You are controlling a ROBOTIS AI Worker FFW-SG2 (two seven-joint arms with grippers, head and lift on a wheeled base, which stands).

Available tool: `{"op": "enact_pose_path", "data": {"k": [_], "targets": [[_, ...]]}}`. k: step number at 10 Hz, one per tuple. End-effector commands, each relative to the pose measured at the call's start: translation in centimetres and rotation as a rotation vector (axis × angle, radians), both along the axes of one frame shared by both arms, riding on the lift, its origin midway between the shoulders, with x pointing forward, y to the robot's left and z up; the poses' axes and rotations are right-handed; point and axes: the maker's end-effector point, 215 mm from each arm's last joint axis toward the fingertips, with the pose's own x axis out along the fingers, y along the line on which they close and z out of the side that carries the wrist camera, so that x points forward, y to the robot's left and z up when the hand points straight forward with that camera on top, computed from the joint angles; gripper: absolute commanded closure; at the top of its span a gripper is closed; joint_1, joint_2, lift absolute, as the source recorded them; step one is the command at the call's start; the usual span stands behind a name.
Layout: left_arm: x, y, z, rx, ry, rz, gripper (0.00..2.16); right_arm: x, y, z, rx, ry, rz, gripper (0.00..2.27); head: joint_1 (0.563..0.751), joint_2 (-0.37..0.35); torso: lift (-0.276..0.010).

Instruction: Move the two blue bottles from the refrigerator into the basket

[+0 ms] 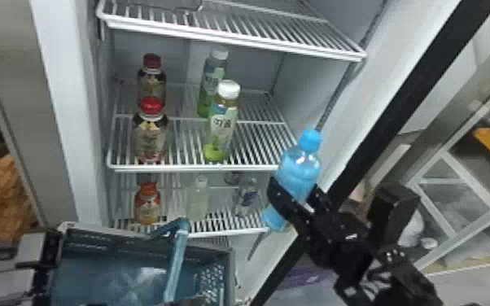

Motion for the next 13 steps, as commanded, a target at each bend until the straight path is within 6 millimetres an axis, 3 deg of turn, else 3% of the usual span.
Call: {"op": "enact_pose_path", "data": {"k": [1, 10, 13], "targets": [[-0.2, -0.1, 0.3, -0.002, -0.007, -0.005, 1.17, -1.3, 1.2, -0.8, 0.032, 0.029, 0.019, 0.75, 0.695, -0.350, 0.000], [-0.9, -1.1, 0.9, -0.021, -0.008, -0.034, 1.17, -4.1, 10.1, -4.0, 0.248, 0.116, 0.177, 0.75, 0.695, -0.350, 0.000], [-0.7, -1.0, 1.0, -0.023, -0.013, -0.030, 1.17, -5.5, 12.7, -4.8, 0.304, 0.150, 0.224, 0.75, 0.695, -0.306, 0.000]]}}
